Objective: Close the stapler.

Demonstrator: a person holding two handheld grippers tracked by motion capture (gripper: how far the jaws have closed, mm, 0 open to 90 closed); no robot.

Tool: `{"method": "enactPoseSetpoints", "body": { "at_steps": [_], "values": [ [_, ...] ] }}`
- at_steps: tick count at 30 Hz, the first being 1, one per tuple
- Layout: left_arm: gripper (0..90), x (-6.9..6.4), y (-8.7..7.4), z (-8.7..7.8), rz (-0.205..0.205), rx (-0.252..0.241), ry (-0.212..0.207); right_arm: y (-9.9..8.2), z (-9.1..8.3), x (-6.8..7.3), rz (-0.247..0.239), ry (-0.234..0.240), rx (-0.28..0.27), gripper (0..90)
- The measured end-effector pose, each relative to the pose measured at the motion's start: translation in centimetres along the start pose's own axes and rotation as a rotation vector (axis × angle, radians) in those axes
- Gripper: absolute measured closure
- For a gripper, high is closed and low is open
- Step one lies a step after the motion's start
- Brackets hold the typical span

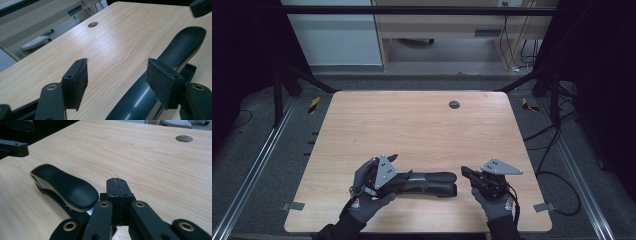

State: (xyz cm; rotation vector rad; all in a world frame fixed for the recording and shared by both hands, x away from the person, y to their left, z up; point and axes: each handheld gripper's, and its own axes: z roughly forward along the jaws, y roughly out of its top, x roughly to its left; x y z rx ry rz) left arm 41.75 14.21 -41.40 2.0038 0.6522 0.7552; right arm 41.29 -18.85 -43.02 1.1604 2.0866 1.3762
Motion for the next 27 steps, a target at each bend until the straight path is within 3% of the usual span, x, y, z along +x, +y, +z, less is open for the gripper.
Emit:
{"method": "enactPoseSetpoints", "body": {
  "at_steps": [7, 18, 27],
  "values": [
    [34.2, 1.6, -1.6, -0.8, -0.047, 0.022, 0.039, 0.5, -0.3, 0.7, 0.001, 0.038, -0.016, 89.5],
    [35.2, 2.8, -3.7, -1.9, -0.072, 0.048, 0.079, 0.8, 0.4, 2.2, -0.008, 0.111, 0.014, 89.7],
    [34.9, 3.6, -5.2, -3.4, -0.108, 0.047, 0.109, 0.3, 1.1, 2.6, -0.022, 0.117, 0.048, 90.0]
  ]
}}
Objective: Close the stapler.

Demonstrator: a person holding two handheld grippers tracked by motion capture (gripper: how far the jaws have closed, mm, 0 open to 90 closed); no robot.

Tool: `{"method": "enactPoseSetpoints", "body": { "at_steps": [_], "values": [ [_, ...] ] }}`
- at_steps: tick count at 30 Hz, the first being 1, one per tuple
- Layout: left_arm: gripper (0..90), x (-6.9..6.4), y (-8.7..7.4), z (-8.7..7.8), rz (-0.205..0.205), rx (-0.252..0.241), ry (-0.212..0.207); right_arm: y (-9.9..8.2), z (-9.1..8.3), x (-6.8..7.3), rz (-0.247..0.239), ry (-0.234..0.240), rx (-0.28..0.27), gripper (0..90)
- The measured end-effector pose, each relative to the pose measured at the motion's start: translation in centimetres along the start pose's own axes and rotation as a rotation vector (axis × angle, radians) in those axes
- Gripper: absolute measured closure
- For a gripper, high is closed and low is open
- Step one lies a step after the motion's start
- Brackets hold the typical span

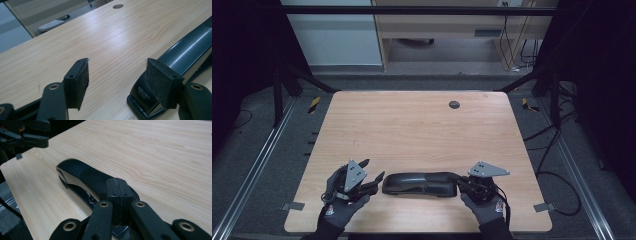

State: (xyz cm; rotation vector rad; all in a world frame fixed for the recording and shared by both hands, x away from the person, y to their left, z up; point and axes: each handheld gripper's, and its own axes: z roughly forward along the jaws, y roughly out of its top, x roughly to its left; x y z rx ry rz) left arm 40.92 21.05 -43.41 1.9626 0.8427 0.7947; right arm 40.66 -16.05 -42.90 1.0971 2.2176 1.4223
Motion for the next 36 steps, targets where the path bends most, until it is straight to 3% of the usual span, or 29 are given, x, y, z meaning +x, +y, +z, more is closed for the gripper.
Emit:
{"method": "enactPoseSetpoints", "body": {
  "at_steps": [12, 18, 36],
  "values": [
    [33.3, 1.6, -2.6, -1.0, -0.047, 0.035, 0.051, -0.7, 0.7, -0.3, 0.005, -0.034, 0.044, 90.0],
    [33.1, 1.7, -2.8, -0.8, -0.045, 0.04, 0.056, -1.3, 1.1, -0.5, 0.011, -0.044, 0.071, 90.0],
    [32.6, 2.0, -3.1, -0.5, -0.056, 0.052, 0.061, -1.7, 1.1, -0.7, 0.015, -0.033, 0.045, 90.0]
  ]
}}
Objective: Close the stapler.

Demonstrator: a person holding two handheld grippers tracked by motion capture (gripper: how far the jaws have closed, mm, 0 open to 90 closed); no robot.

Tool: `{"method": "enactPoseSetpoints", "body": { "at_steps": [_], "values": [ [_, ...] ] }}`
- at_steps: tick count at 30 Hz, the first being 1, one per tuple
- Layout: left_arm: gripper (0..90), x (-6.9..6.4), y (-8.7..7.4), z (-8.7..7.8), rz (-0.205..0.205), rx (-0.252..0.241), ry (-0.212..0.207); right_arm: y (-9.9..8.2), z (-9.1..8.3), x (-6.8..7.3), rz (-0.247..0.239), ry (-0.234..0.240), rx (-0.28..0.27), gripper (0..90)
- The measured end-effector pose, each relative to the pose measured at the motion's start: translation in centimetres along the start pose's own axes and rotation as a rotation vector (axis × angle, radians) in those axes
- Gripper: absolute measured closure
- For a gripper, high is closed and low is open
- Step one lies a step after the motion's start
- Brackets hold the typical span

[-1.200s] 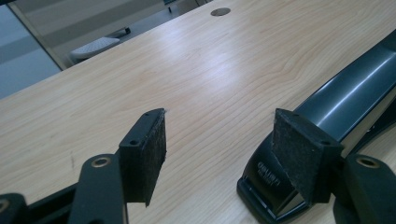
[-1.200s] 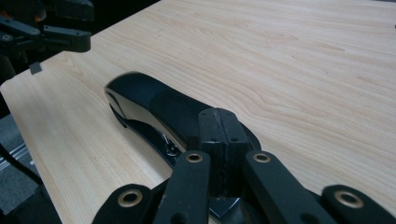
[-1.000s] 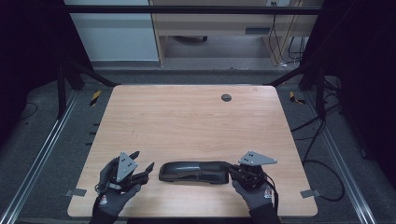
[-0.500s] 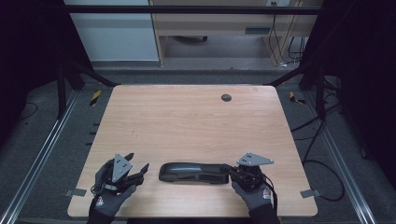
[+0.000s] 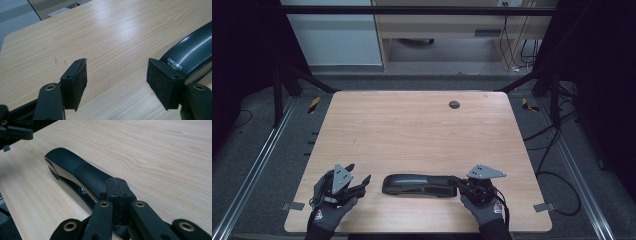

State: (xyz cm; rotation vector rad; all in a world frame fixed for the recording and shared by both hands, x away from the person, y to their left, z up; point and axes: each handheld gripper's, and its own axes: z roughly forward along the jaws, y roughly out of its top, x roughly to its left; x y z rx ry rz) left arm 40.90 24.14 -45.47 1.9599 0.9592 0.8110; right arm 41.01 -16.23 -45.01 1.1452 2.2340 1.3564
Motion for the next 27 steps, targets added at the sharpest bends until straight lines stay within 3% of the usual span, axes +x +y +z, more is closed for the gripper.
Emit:
{"method": "enactPoseSetpoints", "body": {
  "at_steps": [16, 27],
  "values": [
    [32.1, 0.09, -0.1, 0.09, 0.002, 0.006, 0.001, -0.19, 0.05, -0.02, -0.001, -0.002, 0.008, 90.0],
    [31.8, 0.04, -0.23, 0.31, 0.008, 0.017, -0.005, 0.53, -0.56, 0.23, -0.008, 0.009, -0.058, 90.0]
  ]
}}
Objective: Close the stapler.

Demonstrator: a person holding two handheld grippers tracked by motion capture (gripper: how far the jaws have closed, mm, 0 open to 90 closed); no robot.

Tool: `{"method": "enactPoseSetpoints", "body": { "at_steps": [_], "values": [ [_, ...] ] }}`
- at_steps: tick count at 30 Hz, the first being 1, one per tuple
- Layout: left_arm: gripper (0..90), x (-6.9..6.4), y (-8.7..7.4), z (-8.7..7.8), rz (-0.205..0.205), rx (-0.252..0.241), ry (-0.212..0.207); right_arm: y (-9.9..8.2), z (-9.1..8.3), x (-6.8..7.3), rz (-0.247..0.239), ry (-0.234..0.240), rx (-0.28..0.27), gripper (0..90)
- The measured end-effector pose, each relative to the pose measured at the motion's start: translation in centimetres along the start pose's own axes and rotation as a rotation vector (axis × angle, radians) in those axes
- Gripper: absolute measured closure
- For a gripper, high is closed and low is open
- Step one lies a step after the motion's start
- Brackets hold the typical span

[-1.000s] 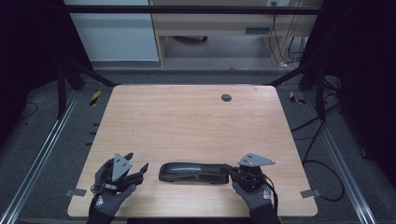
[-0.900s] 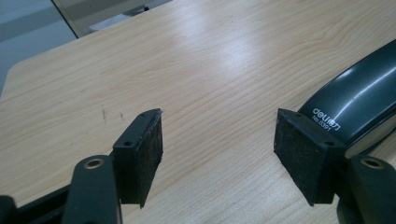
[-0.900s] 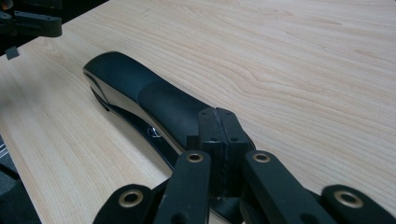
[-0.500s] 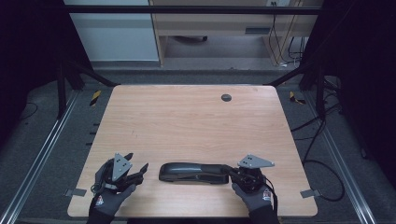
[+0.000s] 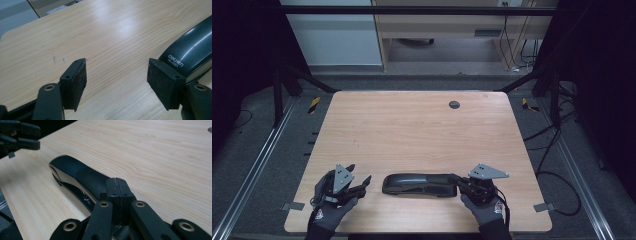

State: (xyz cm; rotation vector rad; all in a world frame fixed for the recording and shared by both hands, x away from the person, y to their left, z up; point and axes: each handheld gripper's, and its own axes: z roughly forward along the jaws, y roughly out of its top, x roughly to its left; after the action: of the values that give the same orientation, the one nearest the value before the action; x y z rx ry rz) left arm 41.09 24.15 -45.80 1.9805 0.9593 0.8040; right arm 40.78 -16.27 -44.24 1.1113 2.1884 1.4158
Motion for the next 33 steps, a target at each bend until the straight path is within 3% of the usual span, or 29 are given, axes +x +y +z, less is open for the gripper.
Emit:
{"method": "enactPoseSetpoints", "body": {
  "at_steps": [10, 11, 16, 17, 19, 21, 22, 33],
  "values": [
    [31.2, 0.2, -0.5, 0.5, 0.002, 0.034, -0.011, 0.3, -0.6, -0.5, 0.017, -0.041, -0.026, 80.7],
    [31.1, 0.3, -0.5, 0.6, 0.0, 0.036, -0.008, 0.2, -1.0, -1.2, 0.037, -0.054, -0.045, 73.8],
    [30.3, 0.4, -0.7, 0.7, -0.005, 0.045, -0.011, -0.1, -2.2, -2.8, 0.054, -0.123, -0.076, 55.5],
    [30.3, 0.4, -0.8, 0.8, -0.006, 0.049, -0.012, -0.1, -2.2, -2.8, 0.054, -0.123, -0.076, 55.5],
    [29.9, 0.6, -0.9, 0.9, -0.005, 0.058, -0.011, -0.7, -2.7, -4.3, 0.091, -0.184, -0.059, 44.8],
    [29.8, 0.7, -0.9, 0.9, -0.005, 0.06, -0.01, -0.8, -2.8, -4.7, 0.095, -0.198, -0.053, 42.3],
    [29.3, 0.8, -1.1, 1.0, -0.008, 0.069, -0.009, -1.4, -3.0, -5.8, 0.105, -0.239, -0.03, 39.2],
    [27.4, 2.1, -1.8, 1.5, -0.065, 0.091, -0.008, -3.6, -3.6, -9.2, 0.13, -0.354, 0.051, 33.6]
  ]
}}
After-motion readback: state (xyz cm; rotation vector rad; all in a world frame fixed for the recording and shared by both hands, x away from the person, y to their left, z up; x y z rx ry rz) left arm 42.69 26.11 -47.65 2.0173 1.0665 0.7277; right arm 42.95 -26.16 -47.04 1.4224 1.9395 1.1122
